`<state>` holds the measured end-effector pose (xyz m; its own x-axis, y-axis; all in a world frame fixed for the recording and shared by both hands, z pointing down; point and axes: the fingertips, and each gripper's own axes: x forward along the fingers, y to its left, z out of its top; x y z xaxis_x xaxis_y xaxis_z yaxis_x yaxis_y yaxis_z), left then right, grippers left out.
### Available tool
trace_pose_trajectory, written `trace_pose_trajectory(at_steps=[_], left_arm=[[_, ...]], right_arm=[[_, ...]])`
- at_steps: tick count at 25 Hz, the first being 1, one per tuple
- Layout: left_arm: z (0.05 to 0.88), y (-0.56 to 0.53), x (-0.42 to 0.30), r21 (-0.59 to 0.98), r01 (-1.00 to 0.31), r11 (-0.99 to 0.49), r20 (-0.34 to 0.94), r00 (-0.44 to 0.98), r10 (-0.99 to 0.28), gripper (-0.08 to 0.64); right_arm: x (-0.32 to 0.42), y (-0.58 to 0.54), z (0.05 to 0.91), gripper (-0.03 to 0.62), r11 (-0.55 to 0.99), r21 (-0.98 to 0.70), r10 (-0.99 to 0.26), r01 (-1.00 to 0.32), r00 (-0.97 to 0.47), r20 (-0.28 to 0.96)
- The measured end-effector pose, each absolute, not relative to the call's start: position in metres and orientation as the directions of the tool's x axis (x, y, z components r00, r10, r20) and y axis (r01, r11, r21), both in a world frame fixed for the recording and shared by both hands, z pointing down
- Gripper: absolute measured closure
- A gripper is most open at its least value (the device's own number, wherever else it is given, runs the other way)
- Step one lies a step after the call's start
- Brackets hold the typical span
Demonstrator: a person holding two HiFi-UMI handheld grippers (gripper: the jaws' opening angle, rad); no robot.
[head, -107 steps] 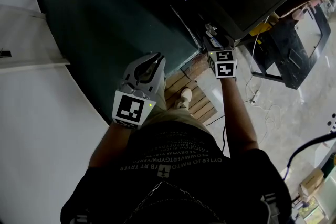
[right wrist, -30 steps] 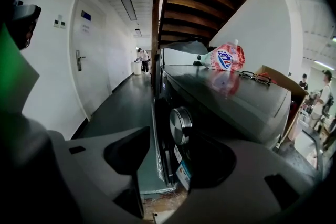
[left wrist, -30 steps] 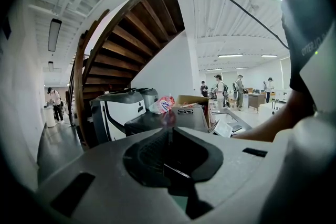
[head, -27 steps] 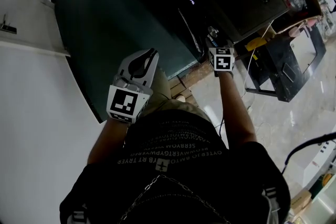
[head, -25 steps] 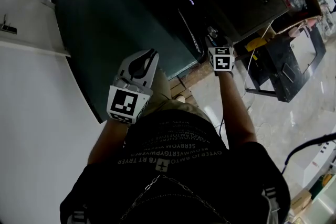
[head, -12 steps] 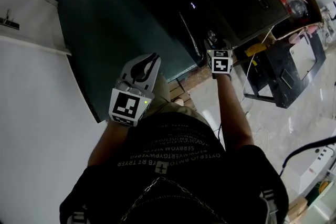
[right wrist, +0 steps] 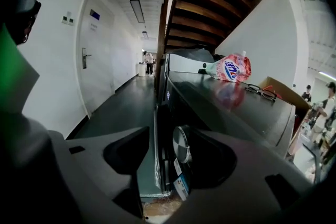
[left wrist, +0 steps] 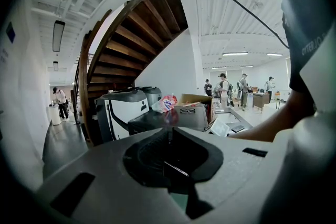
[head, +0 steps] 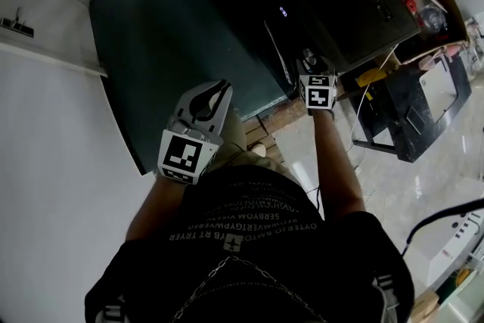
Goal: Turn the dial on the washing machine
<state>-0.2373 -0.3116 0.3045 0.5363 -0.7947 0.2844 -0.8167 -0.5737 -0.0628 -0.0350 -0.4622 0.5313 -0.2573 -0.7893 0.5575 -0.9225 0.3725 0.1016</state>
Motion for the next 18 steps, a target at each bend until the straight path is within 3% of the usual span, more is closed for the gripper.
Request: trace_pose_trajectory(at_steps=[18], left_arm=[[0.299, -0.310, -0.240, -0.094, -0.797, -0.597, 0.295, 0.550, -0.781, 0.528]], right_arm=[[-0.027, -0.455, 0.546, 0.356, 0.305, 0.057, -0.787, -0.951, -0.219, 0.577]])
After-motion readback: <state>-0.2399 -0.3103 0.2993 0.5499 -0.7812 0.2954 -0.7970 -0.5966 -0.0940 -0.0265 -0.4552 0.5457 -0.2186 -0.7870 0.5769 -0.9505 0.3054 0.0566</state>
